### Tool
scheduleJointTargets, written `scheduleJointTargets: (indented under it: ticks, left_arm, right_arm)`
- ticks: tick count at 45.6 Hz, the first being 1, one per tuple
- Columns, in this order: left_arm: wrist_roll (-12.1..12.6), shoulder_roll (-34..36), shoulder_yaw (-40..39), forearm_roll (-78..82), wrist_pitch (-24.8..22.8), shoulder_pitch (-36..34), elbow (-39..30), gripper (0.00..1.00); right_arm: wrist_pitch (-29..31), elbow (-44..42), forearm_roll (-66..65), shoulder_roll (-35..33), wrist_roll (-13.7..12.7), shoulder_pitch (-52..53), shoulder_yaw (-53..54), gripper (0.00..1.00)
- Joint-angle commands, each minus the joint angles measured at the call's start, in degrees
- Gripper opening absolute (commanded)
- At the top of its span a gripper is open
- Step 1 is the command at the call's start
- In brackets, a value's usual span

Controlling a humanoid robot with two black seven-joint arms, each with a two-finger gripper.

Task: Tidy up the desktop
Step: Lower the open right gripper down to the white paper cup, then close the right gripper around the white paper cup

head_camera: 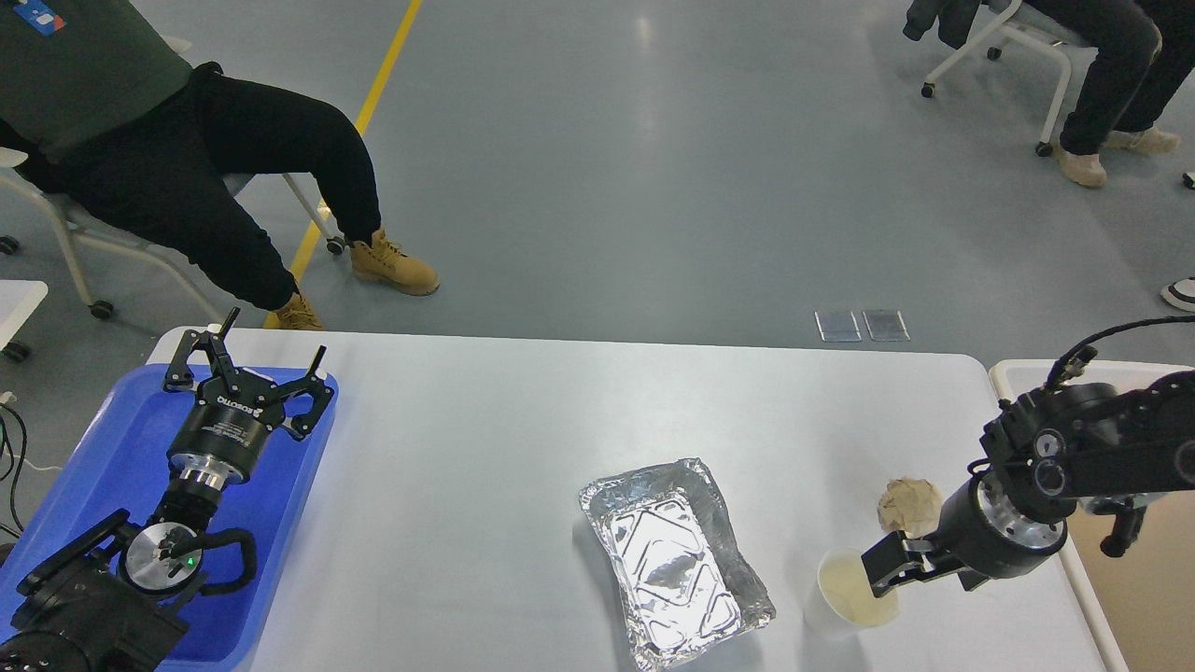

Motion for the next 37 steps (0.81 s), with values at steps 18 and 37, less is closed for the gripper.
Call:
scheduleJointTargets:
  ticks: [18,37]
  left_arm:
    - [0.0,0.0,0.0,0.0,0.0,0.0,0.0,0.99]
    - [0.0,0.0,0.0,0.0,0.0,-0.1,0.0,0.99]
  right_arm:
    - [-5.0,-3.9,-2.2,2.1,0.1,-8.0,2.7,0.99]
    - [-6.3,-4.1,-5.5,2.7,3.1,-8.8,2.4,0.12]
